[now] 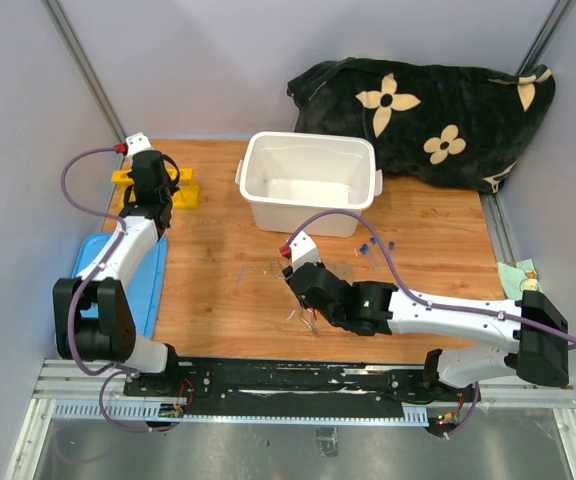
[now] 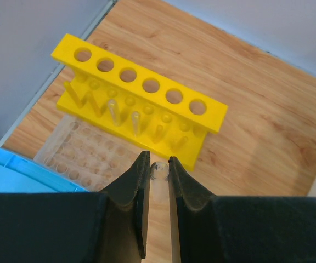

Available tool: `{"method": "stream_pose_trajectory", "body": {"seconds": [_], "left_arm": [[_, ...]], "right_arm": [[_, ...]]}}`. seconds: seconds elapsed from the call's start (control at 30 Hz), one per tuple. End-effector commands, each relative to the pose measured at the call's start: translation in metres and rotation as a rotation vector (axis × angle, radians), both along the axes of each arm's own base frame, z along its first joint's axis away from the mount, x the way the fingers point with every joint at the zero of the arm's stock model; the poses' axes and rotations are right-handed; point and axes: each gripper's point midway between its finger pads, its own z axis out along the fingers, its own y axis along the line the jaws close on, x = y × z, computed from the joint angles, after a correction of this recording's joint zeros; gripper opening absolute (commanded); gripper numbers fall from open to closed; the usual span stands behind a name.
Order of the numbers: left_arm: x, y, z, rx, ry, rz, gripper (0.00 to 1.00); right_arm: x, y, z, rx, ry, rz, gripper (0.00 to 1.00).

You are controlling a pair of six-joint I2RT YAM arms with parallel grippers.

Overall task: Organize the chemistry lab equipment
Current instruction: Insert the test tube into the slot of the test tube rack.

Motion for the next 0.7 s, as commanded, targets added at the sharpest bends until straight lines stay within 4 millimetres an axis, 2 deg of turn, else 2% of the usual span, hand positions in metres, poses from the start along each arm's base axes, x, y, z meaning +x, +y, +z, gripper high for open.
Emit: {"method": "stream_pose_trajectory", "body": {"seconds": [0.0, 0.13, 0.33, 0.67], "left_arm": [[0.026, 0.02, 0.005, 0.009, -0.057, 0.059, 0.0], [0.045, 0.028, -0.005, 0.018, -0.047, 0.069, 0.0], [0.069, 0.035, -0.002, 0.021, -0.072, 0.063, 0.0], [0.089, 0.038, -0.004, 0.04, -0.082, 0.065, 0.0]], "right_arm": [[0.007, -0.005, 0.004, 0.011, -0.007, -0.014, 0.32], [0.009, -0.007, 0.004, 0.016, -0.001, -0.018, 0.32], [0.014, -0.011, -0.003, 0.011, 0.022, -0.029, 0.32], [0.026, -0.014, -0.008, 0.014, 0.047, -0.044, 0.31]]}}
